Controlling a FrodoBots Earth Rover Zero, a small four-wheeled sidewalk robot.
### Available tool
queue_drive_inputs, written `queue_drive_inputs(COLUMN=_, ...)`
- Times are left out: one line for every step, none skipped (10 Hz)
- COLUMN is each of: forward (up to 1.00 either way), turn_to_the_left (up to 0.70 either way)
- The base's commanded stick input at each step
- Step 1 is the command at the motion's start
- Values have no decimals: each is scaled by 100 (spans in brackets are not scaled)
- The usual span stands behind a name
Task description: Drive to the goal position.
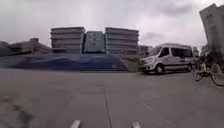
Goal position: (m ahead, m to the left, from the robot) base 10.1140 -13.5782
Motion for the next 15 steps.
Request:
queue_drive_inputs(forward=70, turn_to_the_left=-35)
queue_drive_inputs(forward=70, turn_to_the_left=-35)
queue_drive_inputs(forward=70, turn_to_the_left=-34)
queue_drive_inputs(forward=70, turn_to_the_left=-30)
queue_drive_inputs(forward=70, turn_to_the_left=-25)
queue_drive_inputs(forward=70, turn_to_the_left=-16)
queue_drive_inputs(forward=70, turn_to_the_left=0)
queue_drive_inputs(forward=70, turn_to_the_left=0)
queue_drive_inputs(forward=70, turn_to_the_left=0)
queue_drive_inputs(forward=70, turn_to_the_left=0)
queue_drive_inputs(forward=70, turn_to_the_left=0)
queue_drive_inputs(forward=70, turn_to_the_left=0)
queue_drive_inputs(forward=70, turn_to_the_left=-1)
queue_drive_inputs(forward=70, turn_to_the_left=-2)
queue_drive_inputs(forward=70, turn_to_the_left=-7)
